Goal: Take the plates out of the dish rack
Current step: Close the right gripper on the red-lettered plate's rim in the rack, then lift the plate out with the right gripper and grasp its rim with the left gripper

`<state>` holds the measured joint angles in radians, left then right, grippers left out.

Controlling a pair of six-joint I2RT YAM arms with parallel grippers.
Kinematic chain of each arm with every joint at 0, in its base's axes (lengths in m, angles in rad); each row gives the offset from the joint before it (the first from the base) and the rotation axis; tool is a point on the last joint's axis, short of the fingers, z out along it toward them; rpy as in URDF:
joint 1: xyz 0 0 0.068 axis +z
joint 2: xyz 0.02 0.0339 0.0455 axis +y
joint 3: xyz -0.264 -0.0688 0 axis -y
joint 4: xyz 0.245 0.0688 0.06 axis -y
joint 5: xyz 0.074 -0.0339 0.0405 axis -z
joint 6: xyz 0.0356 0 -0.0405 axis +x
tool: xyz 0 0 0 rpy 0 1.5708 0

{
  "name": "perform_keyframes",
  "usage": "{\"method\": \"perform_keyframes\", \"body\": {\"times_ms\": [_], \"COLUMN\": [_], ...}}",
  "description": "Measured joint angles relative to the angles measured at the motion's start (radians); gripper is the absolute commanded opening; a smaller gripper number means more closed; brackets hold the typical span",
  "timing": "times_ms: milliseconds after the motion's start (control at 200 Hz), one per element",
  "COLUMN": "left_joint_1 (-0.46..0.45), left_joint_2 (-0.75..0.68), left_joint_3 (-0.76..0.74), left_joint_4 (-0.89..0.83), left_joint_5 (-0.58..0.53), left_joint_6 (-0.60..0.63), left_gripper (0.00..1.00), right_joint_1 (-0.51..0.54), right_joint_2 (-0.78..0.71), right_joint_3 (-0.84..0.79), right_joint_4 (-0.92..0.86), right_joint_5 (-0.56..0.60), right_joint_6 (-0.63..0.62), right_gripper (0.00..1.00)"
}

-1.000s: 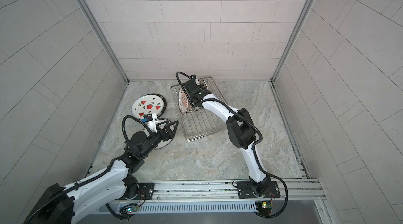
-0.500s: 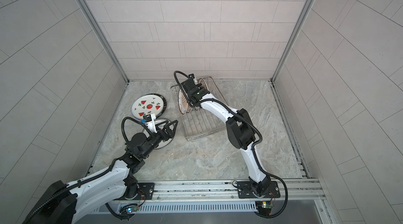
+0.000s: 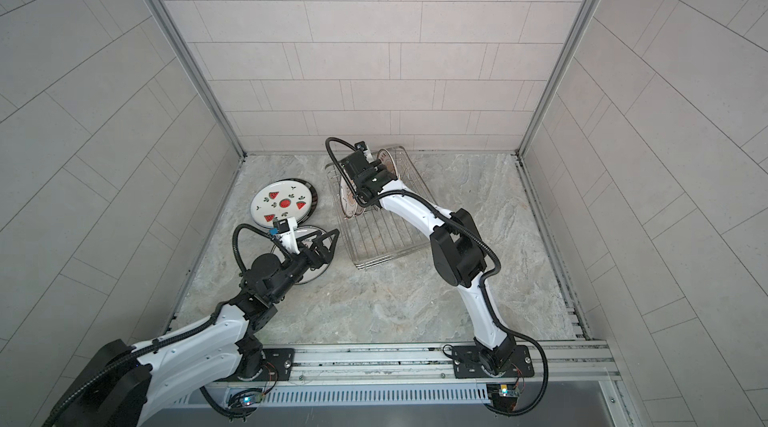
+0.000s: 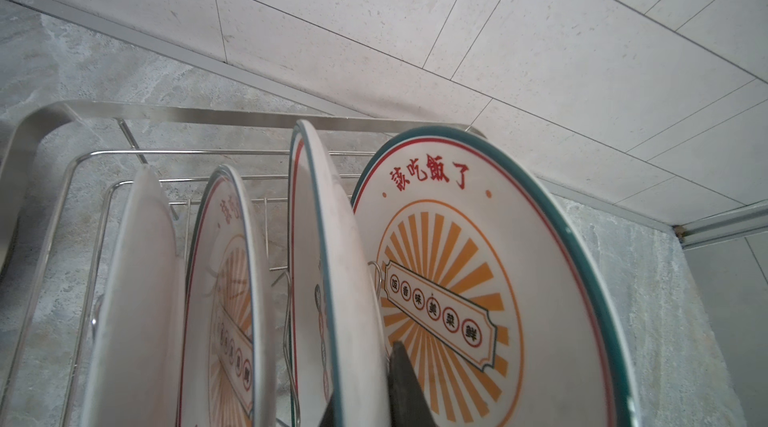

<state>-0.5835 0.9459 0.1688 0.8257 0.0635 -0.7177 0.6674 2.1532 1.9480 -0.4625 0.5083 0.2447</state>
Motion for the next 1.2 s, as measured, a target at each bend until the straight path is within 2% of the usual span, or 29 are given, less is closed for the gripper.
{"method": "perform_keyframes", "body": {"times_ms": [575, 776, 991, 1201], "left_joint_1": [-0.002, -0.002, -0.002, -0.002], "left_joint_2": [0.029, 0.021, 0.018, -0.076], "left_joint_3": [-0.013, -0.018, -0.018, -0.016], "left_joint_4": [0.060, 0.060, 0.060, 0.051], "left_joint_5": [0.037, 0.037, 0.047, 0.191], "left_joint_6": [-0.034, -0.035, -0.041, -0.007], "left_gripper": [1.00, 1.00, 1.00, 1.00], "right_joint_1": [0.032, 0.045, 0.053, 0.046], "right_joint_2": [-0.199, -0.333, -0.527, -0.719], "right_joint_3": [-0.129, -0.270, -0.445, -0.633], "right_joint_4": [-0.003, 0.039, 0.085, 0.142], "right_joint_5": [0.053, 0.053, 0.000, -0.096], "right_joint_6": [-0.045, -0.050, -0.040, -0.013], "right_gripper": [0.12, 0.11, 0.10, 0.10]}}
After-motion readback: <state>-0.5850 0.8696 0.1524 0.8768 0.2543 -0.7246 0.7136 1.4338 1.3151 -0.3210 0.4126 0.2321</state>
